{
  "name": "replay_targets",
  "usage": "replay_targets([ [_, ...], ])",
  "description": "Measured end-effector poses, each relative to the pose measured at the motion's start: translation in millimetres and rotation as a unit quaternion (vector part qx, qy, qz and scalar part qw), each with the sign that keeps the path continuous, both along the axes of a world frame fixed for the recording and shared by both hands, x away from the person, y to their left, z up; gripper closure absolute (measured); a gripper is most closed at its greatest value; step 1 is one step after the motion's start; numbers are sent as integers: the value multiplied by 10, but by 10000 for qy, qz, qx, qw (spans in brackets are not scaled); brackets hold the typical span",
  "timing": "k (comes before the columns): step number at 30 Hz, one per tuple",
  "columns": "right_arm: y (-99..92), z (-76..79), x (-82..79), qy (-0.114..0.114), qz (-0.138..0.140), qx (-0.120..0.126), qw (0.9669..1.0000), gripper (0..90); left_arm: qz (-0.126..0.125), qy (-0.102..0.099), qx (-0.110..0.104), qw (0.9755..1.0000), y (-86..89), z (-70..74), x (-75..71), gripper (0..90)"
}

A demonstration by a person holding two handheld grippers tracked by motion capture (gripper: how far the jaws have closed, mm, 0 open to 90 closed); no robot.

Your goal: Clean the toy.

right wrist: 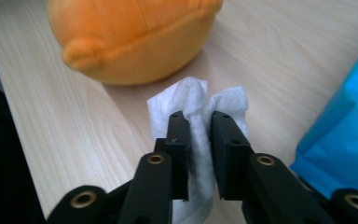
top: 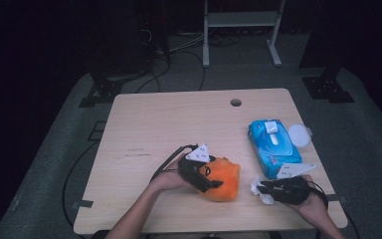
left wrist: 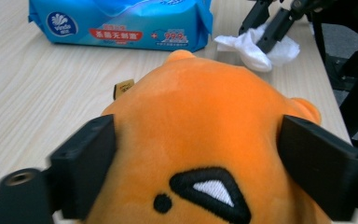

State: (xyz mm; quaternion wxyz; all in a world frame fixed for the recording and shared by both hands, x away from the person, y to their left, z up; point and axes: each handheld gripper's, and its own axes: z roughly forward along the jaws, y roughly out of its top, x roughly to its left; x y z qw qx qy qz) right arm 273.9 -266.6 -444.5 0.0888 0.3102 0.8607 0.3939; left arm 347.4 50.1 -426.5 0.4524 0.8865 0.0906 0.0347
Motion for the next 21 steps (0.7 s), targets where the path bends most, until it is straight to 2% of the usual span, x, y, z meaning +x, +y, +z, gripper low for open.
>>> replay_targets([
  [1,-4,-19,2,39,-13,-12,10000,724,0,0,0,10000,0,0,0,216],
  [3,-16,-45,19,93,-12,-25,10000,671,161,18,15,9999,6,5,6,318],
  [8,-43,-9,13,34,-14,187,9998,574,288,-22,-66,9996,30,48,-29,410],
  [11,-50,38,-1,-56,0,325,9995,544,377,5,-147,9992,45,66,-31,433],
  [16,-28,110,-16,-183,55,485,9986,521,430,-60,-187,9989,61,107,-25,445],
  [17,-20,129,-14,-216,64,528,9984,518,524,-157,-139,9984,61,138,-2,445],
  [21,-4,172,6,-275,85,626,9976,504,723,-272,-125,9969,84,195,87,445],
])
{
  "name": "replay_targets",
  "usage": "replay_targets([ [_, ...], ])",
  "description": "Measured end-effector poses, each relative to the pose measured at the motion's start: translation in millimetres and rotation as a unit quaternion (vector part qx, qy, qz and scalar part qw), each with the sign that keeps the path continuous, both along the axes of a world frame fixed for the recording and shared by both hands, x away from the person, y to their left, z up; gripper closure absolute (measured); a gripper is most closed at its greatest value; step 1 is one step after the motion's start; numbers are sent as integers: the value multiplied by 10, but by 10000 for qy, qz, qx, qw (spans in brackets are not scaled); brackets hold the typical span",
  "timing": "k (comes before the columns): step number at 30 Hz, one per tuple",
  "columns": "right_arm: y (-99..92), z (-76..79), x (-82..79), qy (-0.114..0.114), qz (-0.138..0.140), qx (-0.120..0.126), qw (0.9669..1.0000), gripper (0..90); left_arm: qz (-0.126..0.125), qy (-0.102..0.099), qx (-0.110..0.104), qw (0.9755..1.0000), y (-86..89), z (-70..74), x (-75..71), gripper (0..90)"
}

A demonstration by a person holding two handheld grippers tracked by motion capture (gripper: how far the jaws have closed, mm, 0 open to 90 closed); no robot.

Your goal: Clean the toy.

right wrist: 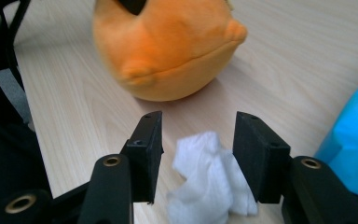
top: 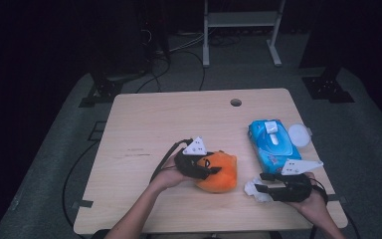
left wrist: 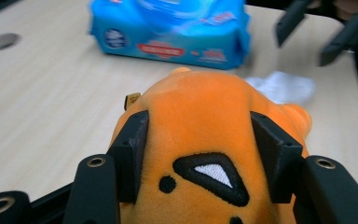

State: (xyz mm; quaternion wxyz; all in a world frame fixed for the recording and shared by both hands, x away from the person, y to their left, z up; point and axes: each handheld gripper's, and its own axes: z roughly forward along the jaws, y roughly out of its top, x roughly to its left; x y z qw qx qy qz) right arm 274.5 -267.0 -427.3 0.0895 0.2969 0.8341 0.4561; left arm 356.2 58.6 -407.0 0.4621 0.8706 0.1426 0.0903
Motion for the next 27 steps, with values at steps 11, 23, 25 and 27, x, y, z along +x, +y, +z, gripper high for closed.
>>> replay_targets([
  [11,34,48,207,-46,-144,119,9998,458,704,17,159,9974,129,-35,396,303],
  [23,28,54,224,-95,-276,114,9995,440,917,-22,-181,9956,434,127,253,159],
  [25,22,55,228,-92,-298,129,9994,438,972,-10,-198,9951,485,125,236,148],
  [27,14,51,234,-91,-304,127,9994,436,996,33,-214,9948,540,121,217,138],
])
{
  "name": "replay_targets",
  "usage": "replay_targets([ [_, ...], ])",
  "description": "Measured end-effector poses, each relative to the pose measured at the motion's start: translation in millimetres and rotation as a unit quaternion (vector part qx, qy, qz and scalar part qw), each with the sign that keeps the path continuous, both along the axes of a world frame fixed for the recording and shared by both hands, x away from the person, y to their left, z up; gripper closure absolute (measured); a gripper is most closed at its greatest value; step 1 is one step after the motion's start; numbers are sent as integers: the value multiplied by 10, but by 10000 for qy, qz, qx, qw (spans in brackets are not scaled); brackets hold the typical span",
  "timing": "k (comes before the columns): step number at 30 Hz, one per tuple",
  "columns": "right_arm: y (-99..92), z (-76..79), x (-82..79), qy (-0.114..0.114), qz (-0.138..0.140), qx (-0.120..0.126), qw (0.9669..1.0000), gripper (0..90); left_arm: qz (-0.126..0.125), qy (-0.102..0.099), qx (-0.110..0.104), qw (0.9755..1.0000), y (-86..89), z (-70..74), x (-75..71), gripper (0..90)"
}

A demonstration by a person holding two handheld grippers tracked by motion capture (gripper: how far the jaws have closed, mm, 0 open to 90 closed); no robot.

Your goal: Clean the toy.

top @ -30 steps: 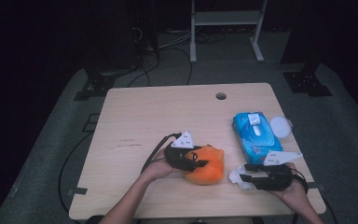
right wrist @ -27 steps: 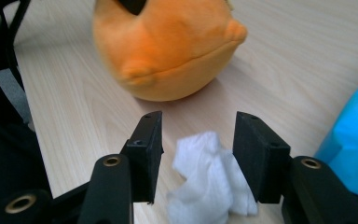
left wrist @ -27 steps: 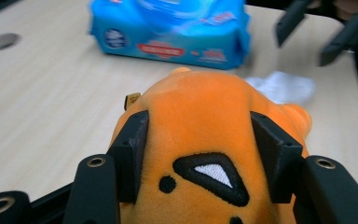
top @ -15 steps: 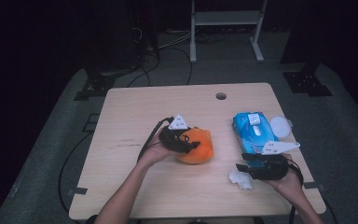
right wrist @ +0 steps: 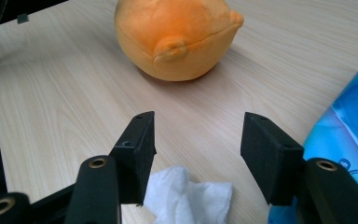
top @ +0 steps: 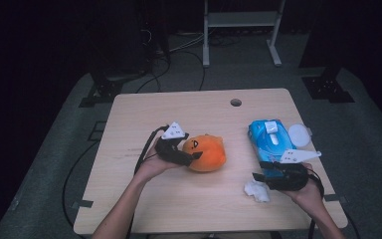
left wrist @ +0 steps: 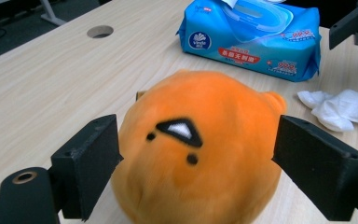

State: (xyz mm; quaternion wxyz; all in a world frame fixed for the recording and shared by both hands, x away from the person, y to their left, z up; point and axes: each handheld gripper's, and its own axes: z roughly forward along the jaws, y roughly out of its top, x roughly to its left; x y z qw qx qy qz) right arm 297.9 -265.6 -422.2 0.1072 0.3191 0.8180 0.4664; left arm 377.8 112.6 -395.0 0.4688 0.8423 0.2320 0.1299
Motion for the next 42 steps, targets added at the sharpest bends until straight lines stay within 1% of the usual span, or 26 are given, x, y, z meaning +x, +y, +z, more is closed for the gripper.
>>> replay_targets([
  [3,-7,-5,3,-4,-8,-14,10000,434,40,-3,-13,10000,44,-6,-30,127],
  [6,-20,-15,-3,12,-38,-20,10000,434,83,78,-22,9999,120,-14,-95,116],
  [9,-31,-17,-10,7,-62,-31,10000,434,107,80,7,9999,169,-39,-144,106],
  [10,-35,-19,-12,4,-75,-17,10000,434,124,109,-5,9999,183,-50,-159,104],
  [17,-62,-24,-13,14,-95,7,10000,433,215,139,-49,9997,304,-108,-243,89],
  [25,-71,-32,-29,38,-100,-7,9999,431,279,149,-81,9995,398,-156,-341,84],
  [27,-75,-36,-30,37,-107,-5,9999,431,328,180,-111,9992,422,-169,-356,76],
  [33,-81,-44,-37,45,-108,-27,9999,430,386,209,-114,9990,479,-221,-409,69],
  [39,-91,-49,-49,40,-114,-20,9999,427,402,235,-121,9988,524,-272,-459,69],
  [42,-92,-57,-54,44,-108,-24,9999,425,440,331,-125,9984,549,-306,-490,69],
])
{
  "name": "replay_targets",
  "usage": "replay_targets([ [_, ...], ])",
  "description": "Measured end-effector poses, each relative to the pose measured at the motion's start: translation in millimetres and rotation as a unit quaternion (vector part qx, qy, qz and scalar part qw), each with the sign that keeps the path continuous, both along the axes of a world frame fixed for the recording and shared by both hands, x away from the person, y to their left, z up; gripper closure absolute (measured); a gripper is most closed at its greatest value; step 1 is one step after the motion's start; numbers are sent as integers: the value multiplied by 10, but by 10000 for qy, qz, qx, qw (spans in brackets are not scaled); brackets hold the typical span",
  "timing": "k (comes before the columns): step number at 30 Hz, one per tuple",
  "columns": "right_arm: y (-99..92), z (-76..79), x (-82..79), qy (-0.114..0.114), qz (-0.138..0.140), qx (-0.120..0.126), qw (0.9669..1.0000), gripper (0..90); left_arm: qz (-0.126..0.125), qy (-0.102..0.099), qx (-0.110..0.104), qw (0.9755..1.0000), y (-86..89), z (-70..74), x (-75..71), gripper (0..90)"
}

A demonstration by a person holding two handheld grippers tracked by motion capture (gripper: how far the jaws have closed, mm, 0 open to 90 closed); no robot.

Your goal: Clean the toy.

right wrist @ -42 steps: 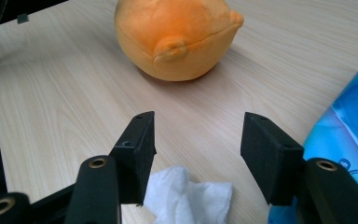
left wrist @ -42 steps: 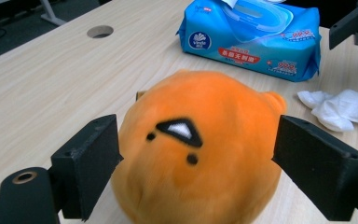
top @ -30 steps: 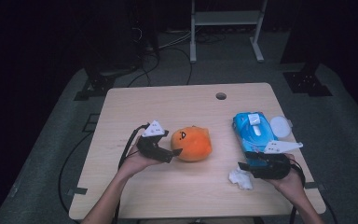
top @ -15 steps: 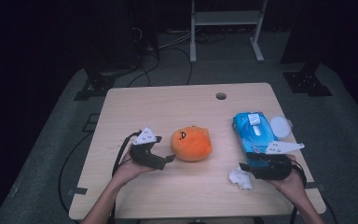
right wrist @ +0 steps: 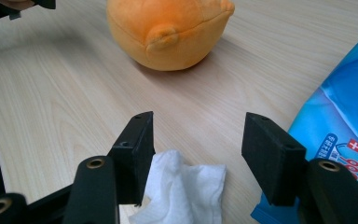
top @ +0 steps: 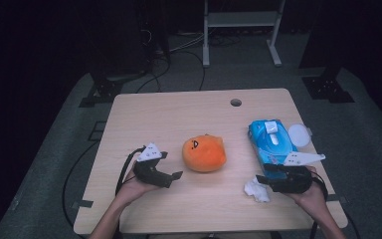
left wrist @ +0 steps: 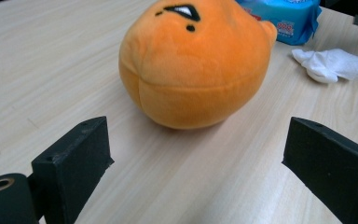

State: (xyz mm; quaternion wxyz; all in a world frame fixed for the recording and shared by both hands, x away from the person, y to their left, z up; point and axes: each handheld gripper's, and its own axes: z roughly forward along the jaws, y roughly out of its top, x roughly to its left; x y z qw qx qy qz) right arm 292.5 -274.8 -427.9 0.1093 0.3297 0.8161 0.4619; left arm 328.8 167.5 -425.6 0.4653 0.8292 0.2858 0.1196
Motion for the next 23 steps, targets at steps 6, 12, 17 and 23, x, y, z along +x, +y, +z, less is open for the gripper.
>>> replay_targets([
  [6,-5,-7,-16,27,-7,4,10000,420,31,8,38,10000,40,-59,-53,69],
  [12,-9,-22,-31,21,7,-1,10000,418,145,67,9,9999,95,-140,-88,69],
  [17,-8,-35,-55,7,1,16,10000,417,160,12,90,9998,124,-194,-143,69],
  [23,-6,-53,-103,-82,-19,40,10000,413,94,-46,219,9997,105,-249,-149,68],
])
